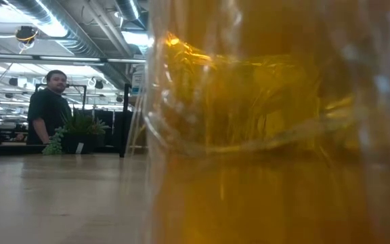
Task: Pick and place medicine bottles onto shelf by color
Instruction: Put the bottom orange pill bottle on the shelf aligned with the other orange pill bottle
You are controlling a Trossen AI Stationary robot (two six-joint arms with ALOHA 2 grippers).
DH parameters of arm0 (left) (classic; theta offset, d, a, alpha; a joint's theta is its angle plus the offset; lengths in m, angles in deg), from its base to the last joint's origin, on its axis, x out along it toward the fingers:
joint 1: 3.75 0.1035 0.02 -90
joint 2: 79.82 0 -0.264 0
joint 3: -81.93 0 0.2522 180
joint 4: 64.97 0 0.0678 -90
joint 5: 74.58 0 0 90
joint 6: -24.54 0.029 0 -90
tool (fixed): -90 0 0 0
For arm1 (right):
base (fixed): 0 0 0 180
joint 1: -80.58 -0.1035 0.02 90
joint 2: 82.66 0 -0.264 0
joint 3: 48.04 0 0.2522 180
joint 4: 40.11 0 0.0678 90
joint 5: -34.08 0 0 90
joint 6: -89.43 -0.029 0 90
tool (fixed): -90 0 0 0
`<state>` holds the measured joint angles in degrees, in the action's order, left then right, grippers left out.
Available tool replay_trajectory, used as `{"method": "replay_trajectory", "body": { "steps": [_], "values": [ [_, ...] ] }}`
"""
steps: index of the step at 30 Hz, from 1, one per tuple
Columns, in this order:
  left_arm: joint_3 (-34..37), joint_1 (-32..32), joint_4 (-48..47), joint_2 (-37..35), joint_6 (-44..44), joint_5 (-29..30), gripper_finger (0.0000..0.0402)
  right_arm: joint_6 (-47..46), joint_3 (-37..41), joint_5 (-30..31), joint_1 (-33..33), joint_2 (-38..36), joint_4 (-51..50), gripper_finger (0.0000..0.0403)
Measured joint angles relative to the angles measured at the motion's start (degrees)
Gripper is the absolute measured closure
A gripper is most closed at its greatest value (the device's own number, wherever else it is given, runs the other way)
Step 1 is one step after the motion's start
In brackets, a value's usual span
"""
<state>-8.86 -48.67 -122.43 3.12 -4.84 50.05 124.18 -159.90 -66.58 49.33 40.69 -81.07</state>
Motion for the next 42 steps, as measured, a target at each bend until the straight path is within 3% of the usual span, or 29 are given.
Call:
{"method": "replay_trajectory", "body": {
  "steps": [12, 22, 42],
  "values": [
    [0.0, 0.0, 0.0, 0.0, 0.0, 0.0, 0.0250, -2.5, 0.0, -1.5, 0.0, 0.0, -0.1, 0.0097],
    [0.0, 0.0, 0.0, 0.0, 0.0, 0.0, 0.0250, -2.8, 0.0, -1.5, 0.3, 0.0, -0.1, 0.0006],
    [0.0, 0.0, 0.0, 0.0, 0.0, 0.0, 0.0250, -3.1, 0.0, -1.6, 0.3, 2.6, 0.3, 0.0010]
  ]
}}
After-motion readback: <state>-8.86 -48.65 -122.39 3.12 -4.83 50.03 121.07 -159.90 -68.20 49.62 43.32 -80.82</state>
